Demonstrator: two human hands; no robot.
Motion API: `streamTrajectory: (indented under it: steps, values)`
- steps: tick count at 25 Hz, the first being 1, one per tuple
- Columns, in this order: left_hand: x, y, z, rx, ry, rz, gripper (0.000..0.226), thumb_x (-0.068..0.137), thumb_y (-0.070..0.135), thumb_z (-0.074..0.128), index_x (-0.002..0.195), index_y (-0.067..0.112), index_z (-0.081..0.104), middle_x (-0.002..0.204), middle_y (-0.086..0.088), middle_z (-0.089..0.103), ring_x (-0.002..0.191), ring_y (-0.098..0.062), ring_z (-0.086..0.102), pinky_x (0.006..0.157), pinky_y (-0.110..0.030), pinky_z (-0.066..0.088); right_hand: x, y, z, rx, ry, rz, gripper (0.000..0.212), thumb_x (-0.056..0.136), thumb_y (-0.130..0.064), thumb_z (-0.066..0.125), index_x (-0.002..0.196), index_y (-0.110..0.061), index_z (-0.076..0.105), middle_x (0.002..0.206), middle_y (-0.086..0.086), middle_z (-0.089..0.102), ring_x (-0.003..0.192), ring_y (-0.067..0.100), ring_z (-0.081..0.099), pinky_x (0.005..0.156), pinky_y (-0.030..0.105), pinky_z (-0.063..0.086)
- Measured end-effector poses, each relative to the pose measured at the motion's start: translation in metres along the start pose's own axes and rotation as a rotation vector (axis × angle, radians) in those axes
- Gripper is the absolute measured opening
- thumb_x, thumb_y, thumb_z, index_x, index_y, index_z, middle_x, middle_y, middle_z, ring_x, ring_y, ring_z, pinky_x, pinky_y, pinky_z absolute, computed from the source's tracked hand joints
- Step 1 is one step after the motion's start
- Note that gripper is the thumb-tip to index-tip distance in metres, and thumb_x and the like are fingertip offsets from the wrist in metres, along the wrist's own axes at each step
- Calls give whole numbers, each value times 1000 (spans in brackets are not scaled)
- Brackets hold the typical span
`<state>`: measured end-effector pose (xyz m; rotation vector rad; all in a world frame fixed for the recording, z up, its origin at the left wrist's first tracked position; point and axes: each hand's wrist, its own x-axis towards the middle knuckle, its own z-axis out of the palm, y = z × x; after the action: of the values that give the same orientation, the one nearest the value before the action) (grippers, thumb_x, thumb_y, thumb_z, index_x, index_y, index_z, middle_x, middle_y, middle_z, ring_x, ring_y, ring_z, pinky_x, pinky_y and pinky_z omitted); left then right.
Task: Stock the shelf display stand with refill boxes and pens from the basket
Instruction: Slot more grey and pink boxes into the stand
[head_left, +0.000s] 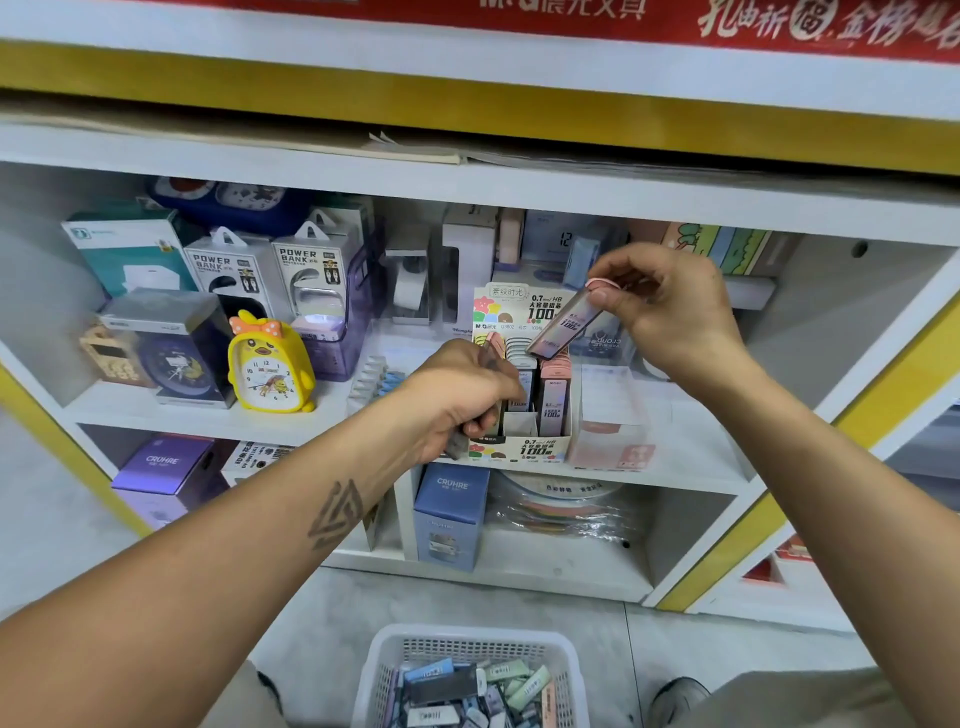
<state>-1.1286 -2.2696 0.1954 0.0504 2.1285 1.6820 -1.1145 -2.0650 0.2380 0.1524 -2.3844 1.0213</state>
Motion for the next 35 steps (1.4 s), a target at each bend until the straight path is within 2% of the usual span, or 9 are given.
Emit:
streamTrajectory:
  steps: [3,10,12,14,19,25,27,30,35]
  values:
    - [3,-3,13,27,-29,3,24,85,12,68,108,10,62,52,-6,50,42,-16,33,51,-26,20,-2,2,-3,-2,19,4,21,87,-9,75,93,-29,71,86,-13,71,85,12,68,82,33,57]
    - [-1,4,41,153,-52,142,25,83,9,59,107,14,60,54,-1,53,38,-13,42,42,-17,28,-4,8,-12,-24,13,10,25,87,-11,75,90,-35,68,84,-14,70,82,7,67,79,33,58]
    - [-1,5,37,289,28,242,28,84,8,59,108,22,63,71,1,61,52,-13,57,40,-17,40,-5,9,-13,-20,-5,12,24,87,-10,74,90,-34,69,84,-14,70,84,9,67,80,34,58]
    - [3,5,30,334,119,274,24,85,7,61,104,20,65,92,-1,66,75,-19,62,61,-25,52,-4,8,-12,-2,-3,5,22,88,-10,74,91,-31,70,85,-13,70,85,11,67,81,34,57]
    - [7,3,10,-3,145,158,13,84,0,61,85,12,62,65,-10,56,48,-18,39,47,-21,26,-4,7,-1,11,-186,29,17,85,-11,77,88,-28,73,84,-11,71,81,4,66,76,27,56]
    - [1,3,-1,-203,-126,7,21,86,-7,53,102,-2,65,80,-22,70,52,-19,44,54,-27,23,-16,14,22,-427,-469,-21,16,94,-23,69,108,-24,74,107,-6,71,91,11,61,86,29,50]
    - [1,3,-4,-198,-196,19,23,84,-9,52,92,-2,73,83,-23,70,56,-20,44,60,-34,14,-15,11,24,-304,-383,11,20,94,-24,68,114,-25,74,114,-9,71,97,8,61,90,27,47]
    - [0,3,-3,-173,-260,38,22,80,-6,54,92,-5,72,91,-29,67,59,-20,42,66,-42,9,-16,-4,24,216,-348,127,18,91,-25,72,109,-24,76,104,-8,76,99,7,67,86,25,52]
    - [-6,9,2,-210,-305,167,16,68,5,60,65,9,75,70,-11,64,61,-23,46,55,-31,30,-17,-16,25,429,-373,190,12,88,-21,74,91,-9,77,73,1,73,63,8,61,55,17,48]
